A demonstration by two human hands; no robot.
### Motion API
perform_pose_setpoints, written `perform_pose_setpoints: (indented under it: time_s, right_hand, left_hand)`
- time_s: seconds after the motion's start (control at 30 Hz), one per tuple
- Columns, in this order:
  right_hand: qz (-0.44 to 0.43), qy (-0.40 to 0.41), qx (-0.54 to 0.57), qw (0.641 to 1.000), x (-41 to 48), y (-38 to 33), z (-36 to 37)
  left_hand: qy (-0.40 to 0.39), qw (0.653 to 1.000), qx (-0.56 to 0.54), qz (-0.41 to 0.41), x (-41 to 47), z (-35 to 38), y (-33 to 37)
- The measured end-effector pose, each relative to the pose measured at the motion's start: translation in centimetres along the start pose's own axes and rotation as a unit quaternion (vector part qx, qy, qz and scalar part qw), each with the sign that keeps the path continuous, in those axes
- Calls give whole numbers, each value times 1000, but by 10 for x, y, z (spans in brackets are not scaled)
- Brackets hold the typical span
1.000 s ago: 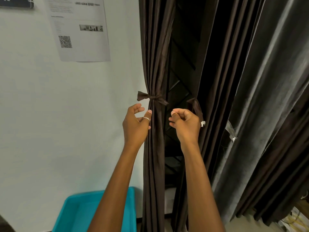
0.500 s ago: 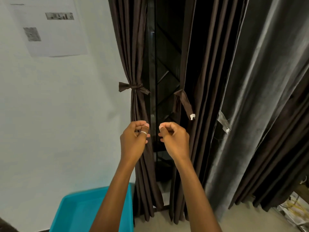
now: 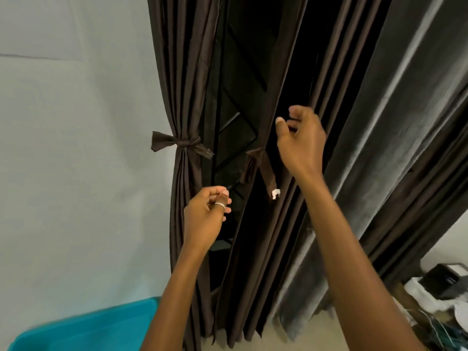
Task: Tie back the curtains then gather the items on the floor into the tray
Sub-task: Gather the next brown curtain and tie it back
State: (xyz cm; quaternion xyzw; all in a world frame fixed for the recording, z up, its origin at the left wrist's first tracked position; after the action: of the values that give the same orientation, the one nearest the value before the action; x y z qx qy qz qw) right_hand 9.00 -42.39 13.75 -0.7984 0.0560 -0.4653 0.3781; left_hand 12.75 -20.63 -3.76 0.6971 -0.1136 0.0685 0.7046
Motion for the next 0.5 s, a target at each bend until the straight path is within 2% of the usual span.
perform_pose_setpoints:
  time_s: [0.1, 0.3, 0.4, 0.5]
  right_hand:
    - [-16, 17, -10, 1000, 26, -2, 11]
    - [39, -93, -21, 995, 16, 50, 68]
    - [13, -95, -39, 995, -5, 68, 75]
    - [-21, -87, 9, 996, -20, 73, 70]
  left_hand:
    - [-13, 1000, -7, -4, 15, 9, -6]
    - [-19, 1000, 16, -2, 33, 29, -3]
    - [0, 999, 39, 18, 38, 34, 5]
    - [32, 997, 63, 34, 39, 42, 16]
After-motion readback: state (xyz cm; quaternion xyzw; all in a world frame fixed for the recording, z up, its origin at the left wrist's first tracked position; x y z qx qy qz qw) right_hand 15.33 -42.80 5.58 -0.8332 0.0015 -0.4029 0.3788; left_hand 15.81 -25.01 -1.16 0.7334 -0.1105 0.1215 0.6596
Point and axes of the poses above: each hand's wrist, its own x-axis towards the middle knuckle, its own z-axis out of the palm, y = z × x, the point moved 10 cm from there along x, towards the middle knuckle, and after that the axes turned 1 degree about -x, right-handed, at the moved point
